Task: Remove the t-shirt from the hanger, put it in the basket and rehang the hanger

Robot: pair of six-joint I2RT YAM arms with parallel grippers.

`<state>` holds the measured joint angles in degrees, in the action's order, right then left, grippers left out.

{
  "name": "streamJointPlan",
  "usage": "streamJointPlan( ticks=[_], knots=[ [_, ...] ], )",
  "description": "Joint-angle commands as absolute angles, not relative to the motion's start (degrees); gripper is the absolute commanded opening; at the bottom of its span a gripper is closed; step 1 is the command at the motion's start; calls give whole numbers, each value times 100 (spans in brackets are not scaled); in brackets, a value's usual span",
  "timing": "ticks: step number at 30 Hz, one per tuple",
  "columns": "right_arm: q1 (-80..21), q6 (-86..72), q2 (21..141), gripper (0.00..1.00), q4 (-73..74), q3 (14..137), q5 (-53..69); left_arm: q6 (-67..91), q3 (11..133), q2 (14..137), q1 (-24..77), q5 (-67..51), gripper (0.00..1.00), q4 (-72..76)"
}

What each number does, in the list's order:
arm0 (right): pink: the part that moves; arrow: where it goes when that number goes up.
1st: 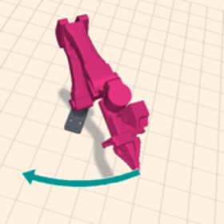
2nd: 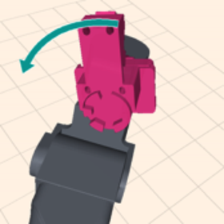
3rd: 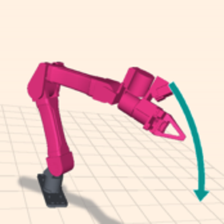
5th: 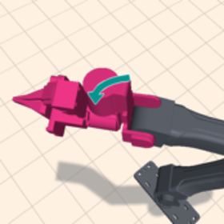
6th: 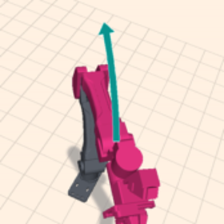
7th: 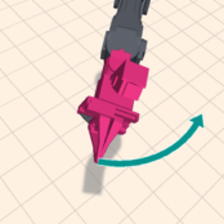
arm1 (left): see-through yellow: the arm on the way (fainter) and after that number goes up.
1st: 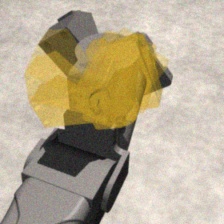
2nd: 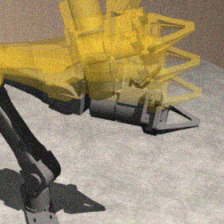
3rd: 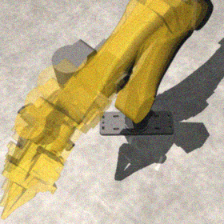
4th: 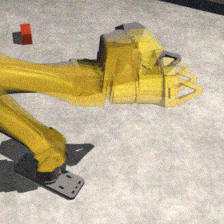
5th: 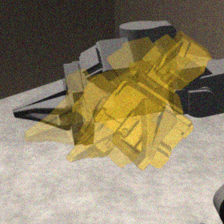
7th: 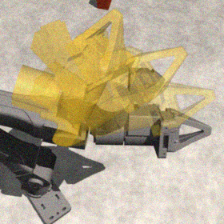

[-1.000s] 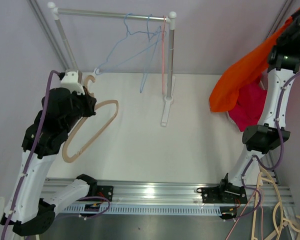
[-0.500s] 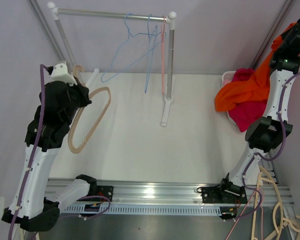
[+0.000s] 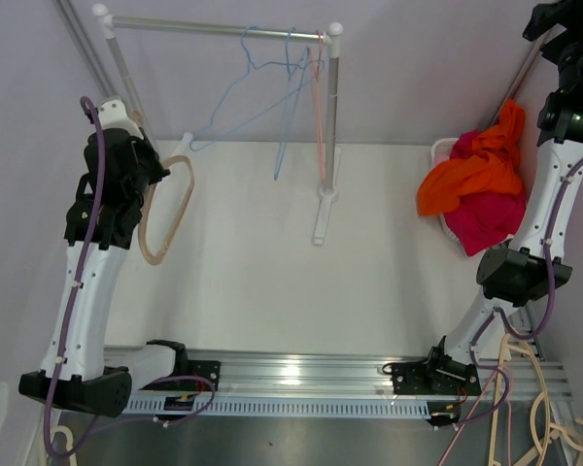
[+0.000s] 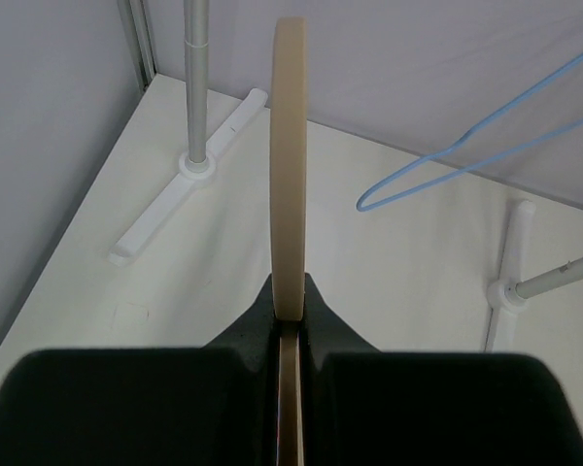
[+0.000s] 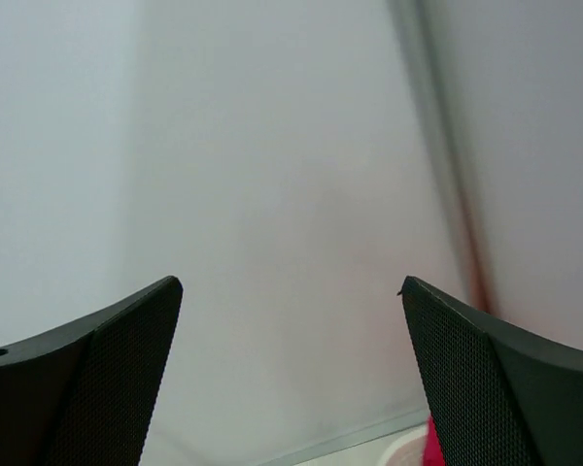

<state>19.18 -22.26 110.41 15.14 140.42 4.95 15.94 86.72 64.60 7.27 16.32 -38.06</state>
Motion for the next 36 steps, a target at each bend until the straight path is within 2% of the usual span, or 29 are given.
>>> streamJointPlan(
  ticks=[1, 5, 6, 10, 13, 14, 17, 23, 28, 32, 36],
  knots=[
    [1767, -2346, 10214, 99, 1817, 13984, 2220, 1161, 9079, 6495, 545, 1504, 1, -3200],
    [1548, -2434, 9108, 100, 1610, 12362, 2716, 739, 9483, 6741, 510, 1521, 1, -3068],
    [1477, -2435, 8549, 100, 1269, 11470, 2681, 573, 9457, 6741, 501, 1433, 1, -2937],
    [1029, -2382, 7422, 99, 730, 9997, 2611, 70, 8966, 6758, 396, 538, 1, -1725],
    [529, -2066, 7068, 100, 1194, 9826, 2400, 192, 9236, 7056, 98, 28, 1, -1424],
    [406, -1996, 7023, 100, 1308, 9800, 2330, 446, 9568, 7345, 27, -574, 1, -1354],
    [27, -1872, 6768, 100, 1372, 9468, 2198, 685, 10008, 7960, -185, -1343, 1, -1099],
    [-535, -1881, 6557, 99, 1221, 9123, 2233, 1159, 10432, 8788, -184, -1801, 1, -176],
    [-922, -1723, 6539, 99, 1318, 9035, 2110, 1116, 11783, 9799, -79, -1793, 1, -642],
    [-1203, -1670, 6521, 99, 1257, 8886, 2057, 1274, 11795, 9958, -62, -1960, 1, -125],
    [-1380, -1565, 6557, 99, 1292, 8868, 1899, 1152, 12198, 10247, 60, -1864, 1, -394]
  ],
)
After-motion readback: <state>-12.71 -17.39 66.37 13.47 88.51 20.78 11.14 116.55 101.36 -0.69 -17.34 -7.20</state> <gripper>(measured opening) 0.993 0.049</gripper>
